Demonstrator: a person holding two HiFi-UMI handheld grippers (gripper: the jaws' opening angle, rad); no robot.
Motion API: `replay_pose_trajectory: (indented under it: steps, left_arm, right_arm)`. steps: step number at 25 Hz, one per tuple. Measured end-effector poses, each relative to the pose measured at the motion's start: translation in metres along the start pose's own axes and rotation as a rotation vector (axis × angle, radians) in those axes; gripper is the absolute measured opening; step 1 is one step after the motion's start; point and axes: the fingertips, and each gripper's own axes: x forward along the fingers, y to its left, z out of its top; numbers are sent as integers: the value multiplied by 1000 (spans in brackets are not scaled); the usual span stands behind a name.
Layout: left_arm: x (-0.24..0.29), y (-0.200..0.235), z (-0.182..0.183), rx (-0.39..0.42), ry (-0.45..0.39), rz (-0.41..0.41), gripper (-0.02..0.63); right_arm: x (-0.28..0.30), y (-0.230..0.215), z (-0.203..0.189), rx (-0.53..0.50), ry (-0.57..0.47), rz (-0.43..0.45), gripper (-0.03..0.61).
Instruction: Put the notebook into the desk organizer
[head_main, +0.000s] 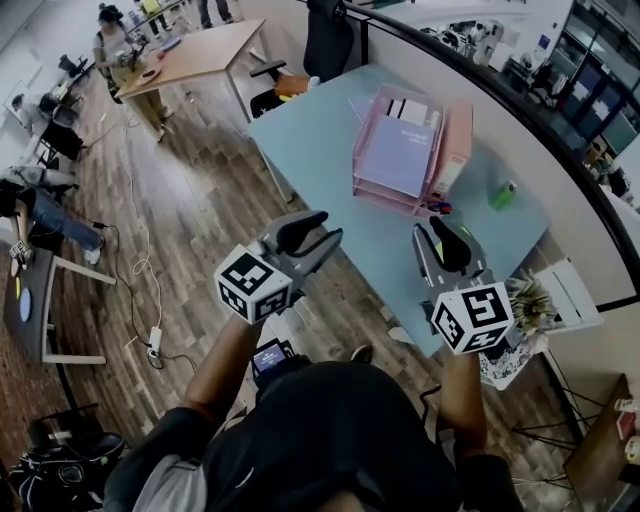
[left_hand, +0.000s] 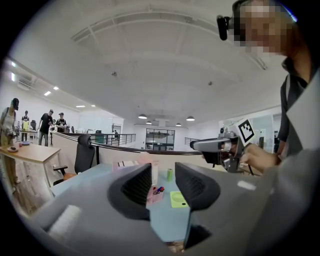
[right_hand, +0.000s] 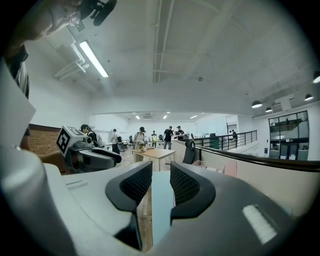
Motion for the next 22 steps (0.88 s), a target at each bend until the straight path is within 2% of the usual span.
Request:
replay_pose_trajectory:
  steps: [10, 17, 22]
  left_arm:
    - [36, 13, -10, -13, 38, 26, 195]
    - [69, 42, -9, -45, 5, -19, 195]
    - [85, 64, 6, -63, -16, -114, 195]
  right_arm:
    - [21, -40, -15, 35, 13, 15, 94]
    - [40, -61, -18, 14, 54, -53, 94]
    - [51, -67, -8, 16, 77, -154, 94]
